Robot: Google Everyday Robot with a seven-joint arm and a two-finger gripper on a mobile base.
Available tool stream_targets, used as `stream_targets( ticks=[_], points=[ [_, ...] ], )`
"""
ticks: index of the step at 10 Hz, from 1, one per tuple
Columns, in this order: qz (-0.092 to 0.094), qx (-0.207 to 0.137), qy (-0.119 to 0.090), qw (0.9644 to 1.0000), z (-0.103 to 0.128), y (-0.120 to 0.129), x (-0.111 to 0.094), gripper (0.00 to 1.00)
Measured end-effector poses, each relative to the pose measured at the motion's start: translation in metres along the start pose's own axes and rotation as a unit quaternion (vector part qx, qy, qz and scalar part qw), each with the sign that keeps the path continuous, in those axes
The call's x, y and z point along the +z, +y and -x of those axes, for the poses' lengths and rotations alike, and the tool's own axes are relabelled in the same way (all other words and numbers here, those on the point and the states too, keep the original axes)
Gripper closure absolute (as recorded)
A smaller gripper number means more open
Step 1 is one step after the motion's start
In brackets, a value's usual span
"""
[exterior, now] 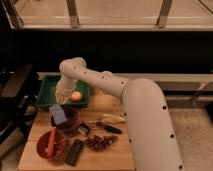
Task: Wipe purple bowl with sponge
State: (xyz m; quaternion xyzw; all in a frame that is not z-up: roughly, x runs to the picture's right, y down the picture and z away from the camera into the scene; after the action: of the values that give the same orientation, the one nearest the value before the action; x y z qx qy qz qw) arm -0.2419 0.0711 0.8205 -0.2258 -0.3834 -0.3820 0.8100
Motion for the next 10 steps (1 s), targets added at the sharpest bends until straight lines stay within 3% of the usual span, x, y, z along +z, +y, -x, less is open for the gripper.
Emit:
stream_targets(
  ticks=[3, 5, 8, 10],
  points=[
    [0.007, 0.016, 0.0, 0.9998, 0.007, 0.025, -0.003, 1.0],
    [0.011, 0.027, 0.015, 0.9995, -0.012, 0.027, -0.011, 1.0],
    [0.014, 0.027, 0.037, 0.9989, -0.046, 0.014, -0.025, 1.0],
    [0.013, 0.014, 0.032, 0.9993, -0.047, 0.001, -0.022, 1.0]
  ],
)
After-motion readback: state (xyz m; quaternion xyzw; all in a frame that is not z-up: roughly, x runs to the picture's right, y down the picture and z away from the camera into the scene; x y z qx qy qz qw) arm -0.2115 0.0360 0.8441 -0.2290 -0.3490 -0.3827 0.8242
